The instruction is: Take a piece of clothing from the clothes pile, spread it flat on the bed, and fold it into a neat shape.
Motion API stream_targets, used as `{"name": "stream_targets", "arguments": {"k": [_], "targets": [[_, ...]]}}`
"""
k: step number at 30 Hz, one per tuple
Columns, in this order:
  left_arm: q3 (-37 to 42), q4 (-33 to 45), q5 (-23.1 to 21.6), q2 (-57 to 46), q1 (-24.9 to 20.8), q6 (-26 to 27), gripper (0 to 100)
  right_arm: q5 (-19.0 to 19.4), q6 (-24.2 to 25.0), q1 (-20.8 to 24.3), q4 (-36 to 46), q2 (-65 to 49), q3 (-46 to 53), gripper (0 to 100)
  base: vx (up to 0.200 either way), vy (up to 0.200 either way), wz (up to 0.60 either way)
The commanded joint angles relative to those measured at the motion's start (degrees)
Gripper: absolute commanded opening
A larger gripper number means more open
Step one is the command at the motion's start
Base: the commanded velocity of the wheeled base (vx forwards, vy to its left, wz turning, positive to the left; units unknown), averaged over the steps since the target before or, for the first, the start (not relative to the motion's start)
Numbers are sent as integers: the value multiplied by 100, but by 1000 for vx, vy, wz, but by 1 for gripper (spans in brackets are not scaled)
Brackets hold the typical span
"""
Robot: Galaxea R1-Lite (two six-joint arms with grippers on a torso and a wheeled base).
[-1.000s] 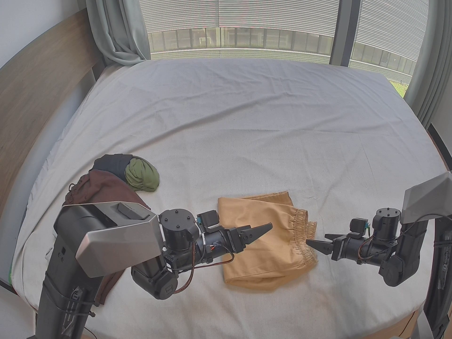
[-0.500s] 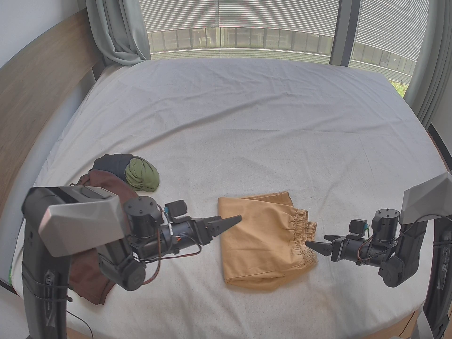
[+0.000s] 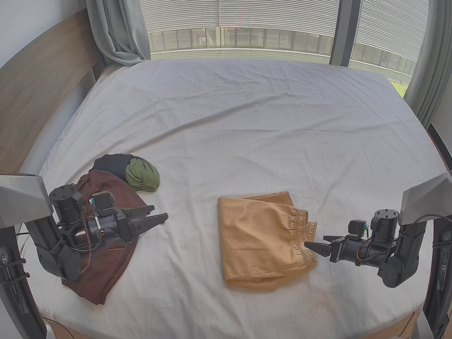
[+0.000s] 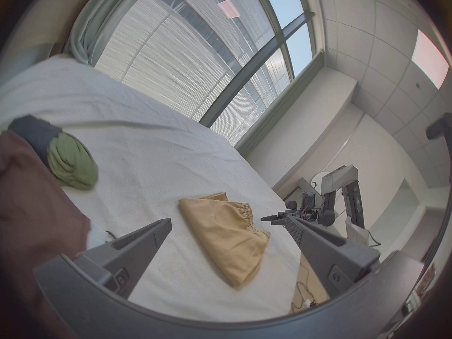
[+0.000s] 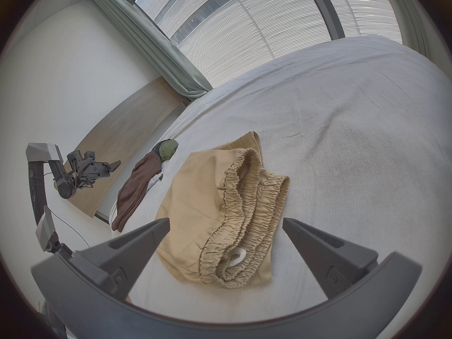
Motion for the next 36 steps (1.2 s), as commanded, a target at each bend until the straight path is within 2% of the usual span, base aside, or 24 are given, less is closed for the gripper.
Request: {"name": "stream_targets", "arguments": {"k": [1, 2, 4, 5, 6, 8, 12, 23, 36], "targets": [[326, 12, -72, -239, 367, 302, 100, 0, -12, 13, -10, 134, 2, 100, 0, 0, 0], [334, 12, -72, -239, 376, 328, 100, 0, -12, 13, -10, 134, 2, 100, 0, 0, 0], [501, 12, -81, -186, 437, 821, 100, 0, -12, 13, -10, 134, 2, 100, 0, 0, 0], [510, 12, -90, -177, 437, 856, 100, 0, -12, 13, -10, 134, 2, 100, 0, 0, 0], [572, 12, -169, -133, 455, 1295, 100, 0, -12, 22, -1, 134, 2, 100, 0, 0, 0], [589, 12, -327, -98, 455, 1700, 100, -26, -12, 48, -1, 143, 2, 100, 0, 0, 0], [580, 12, -441, -133, 384, 2236, 100, -307, -29, 66, -1, 178, -16, 100, 0, 0, 0], [572, 21, -450, -169, 428, 2561, 100, -351, -29, 110, -1, 477, -78, 100, 0, 0, 0], [607, 12, -441, -186, 428, 2622, 100, -360, -12, 312, -10, 969, -306, 100, 0, 0, 0]]}}
